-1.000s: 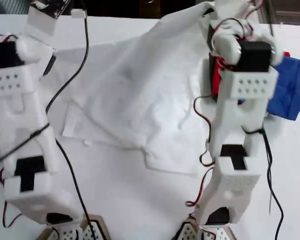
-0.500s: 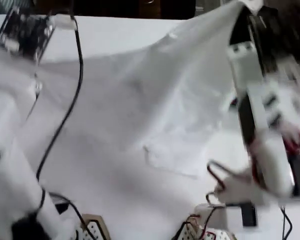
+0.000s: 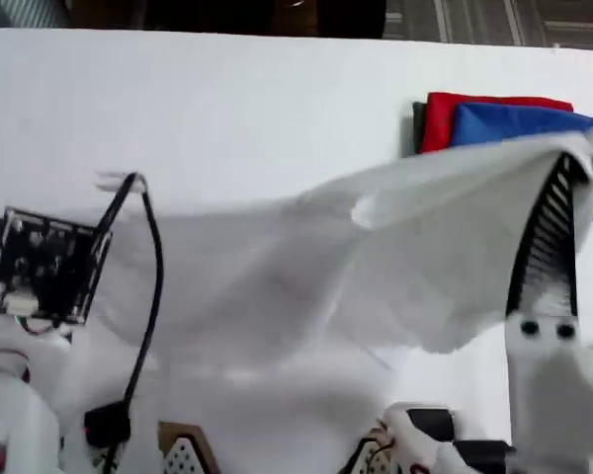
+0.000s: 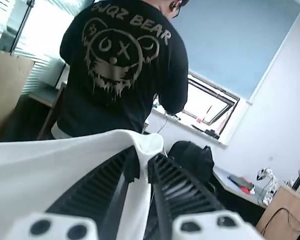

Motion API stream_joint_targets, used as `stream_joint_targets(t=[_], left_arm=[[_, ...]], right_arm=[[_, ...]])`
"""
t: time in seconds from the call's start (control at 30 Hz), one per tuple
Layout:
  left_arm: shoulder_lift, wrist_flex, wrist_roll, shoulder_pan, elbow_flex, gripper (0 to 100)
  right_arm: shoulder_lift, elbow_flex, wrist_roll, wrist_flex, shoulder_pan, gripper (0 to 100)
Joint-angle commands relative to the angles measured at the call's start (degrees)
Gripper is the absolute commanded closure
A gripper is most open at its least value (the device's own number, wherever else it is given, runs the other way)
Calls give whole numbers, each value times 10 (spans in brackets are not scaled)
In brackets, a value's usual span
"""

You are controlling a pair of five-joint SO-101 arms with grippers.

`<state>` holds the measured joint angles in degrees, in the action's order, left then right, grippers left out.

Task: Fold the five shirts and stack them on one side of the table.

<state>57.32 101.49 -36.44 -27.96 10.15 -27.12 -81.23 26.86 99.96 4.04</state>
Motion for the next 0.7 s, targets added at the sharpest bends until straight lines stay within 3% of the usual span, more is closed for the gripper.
stream_joint_targets(t=[0.0,0.27,0.43,0.67], left_arm=[[31,8,-18,-44,-9,973],[46,2,-17,-48,-9,973],[45,-39,-18,-47,-7,973],[44,-79,-17,-47,-12,973]], right_arm=[[-19,-4,0,9,-2,981],[3,-4,7,6,-7,981],[60,-4,91,-49,-7,981],[125,-5,105,-97,-7,981]])
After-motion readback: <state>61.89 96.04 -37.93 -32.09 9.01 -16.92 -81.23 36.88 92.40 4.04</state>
